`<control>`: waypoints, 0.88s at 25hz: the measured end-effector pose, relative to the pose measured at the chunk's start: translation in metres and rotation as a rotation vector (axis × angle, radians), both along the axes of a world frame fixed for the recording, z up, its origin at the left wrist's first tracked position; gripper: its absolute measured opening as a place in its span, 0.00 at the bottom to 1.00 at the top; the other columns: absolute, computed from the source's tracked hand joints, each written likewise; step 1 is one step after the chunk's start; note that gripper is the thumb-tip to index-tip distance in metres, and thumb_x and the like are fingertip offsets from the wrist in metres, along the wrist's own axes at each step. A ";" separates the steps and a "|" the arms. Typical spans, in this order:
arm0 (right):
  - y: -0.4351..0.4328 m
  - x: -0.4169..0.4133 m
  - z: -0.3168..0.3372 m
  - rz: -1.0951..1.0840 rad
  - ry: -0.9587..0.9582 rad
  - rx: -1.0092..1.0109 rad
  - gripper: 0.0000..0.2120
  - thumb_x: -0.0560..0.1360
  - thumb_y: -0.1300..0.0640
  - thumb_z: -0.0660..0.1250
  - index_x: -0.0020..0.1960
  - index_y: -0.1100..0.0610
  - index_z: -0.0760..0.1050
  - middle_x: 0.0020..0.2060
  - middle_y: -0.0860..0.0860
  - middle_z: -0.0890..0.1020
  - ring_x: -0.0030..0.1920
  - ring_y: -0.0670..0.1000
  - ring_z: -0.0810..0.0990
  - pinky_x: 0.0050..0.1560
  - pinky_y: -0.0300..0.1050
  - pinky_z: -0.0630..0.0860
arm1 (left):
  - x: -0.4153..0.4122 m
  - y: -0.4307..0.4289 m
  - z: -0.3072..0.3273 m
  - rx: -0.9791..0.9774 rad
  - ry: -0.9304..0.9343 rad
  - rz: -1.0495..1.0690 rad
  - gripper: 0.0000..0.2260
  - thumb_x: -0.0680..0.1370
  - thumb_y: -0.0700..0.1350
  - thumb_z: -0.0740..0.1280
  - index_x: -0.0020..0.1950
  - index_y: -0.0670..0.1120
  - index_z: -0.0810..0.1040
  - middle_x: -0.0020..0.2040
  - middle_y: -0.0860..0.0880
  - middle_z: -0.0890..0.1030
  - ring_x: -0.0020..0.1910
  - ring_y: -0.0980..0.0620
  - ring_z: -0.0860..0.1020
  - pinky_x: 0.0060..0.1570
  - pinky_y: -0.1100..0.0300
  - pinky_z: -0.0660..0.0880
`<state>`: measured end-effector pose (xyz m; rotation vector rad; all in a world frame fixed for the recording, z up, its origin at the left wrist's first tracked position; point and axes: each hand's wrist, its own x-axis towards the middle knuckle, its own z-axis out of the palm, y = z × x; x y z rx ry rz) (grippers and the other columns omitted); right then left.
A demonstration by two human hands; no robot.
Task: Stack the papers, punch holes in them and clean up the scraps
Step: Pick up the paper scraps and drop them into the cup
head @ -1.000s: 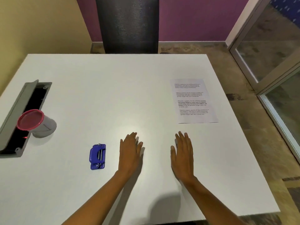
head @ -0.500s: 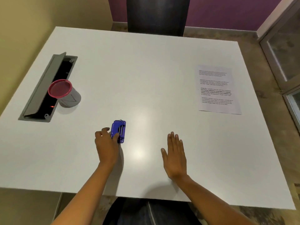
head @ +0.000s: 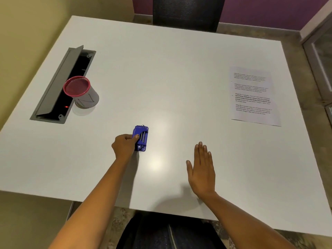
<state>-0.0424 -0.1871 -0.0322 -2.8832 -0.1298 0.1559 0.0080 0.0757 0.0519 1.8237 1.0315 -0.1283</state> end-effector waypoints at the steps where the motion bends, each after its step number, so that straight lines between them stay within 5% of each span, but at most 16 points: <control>1: 0.000 0.000 0.000 0.000 -0.002 0.000 0.30 0.82 0.46 0.47 0.79 0.58 0.44 0.79 0.52 0.47 0.79 0.49 0.44 0.78 0.48 0.45 | 0.001 0.001 0.000 -0.005 0.005 0.009 0.07 0.76 0.43 0.71 0.48 0.39 0.82 0.48 0.40 0.83 0.50 0.39 0.82 0.58 0.46 0.77; 7: -0.001 0.000 -0.001 -0.004 0.003 0.001 0.30 0.81 0.46 0.47 0.79 0.57 0.43 0.79 0.51 0.47 0.79 0.49 0.44 0.78 0.47 0.44 | -0.002 0.013 0.001 -0.038 0.022 0.020 0.10 0.77 0.40 0.69 0.35 0.43 0.76 0.39 0.43 0.79 0.42 0.44 0.78 0.55 0.50 0.77; 22: 0.001 0.000 -0.002 0.003 -0.010 -0.034 0.31 0.81 0.44 0.43 0.79 0.57 0.44 0.79 0.52 0.48 0.79 0.49 0.44 0.78 0.47 0.44 | -0.076 0.164 0.014 0.259 0.113 0.233 0.04 0.78 0.39 0.66 0.44 0.43 0.79 0.45 0.43 0.79 0.46 0.44 0.77 0.48 0.56 0.69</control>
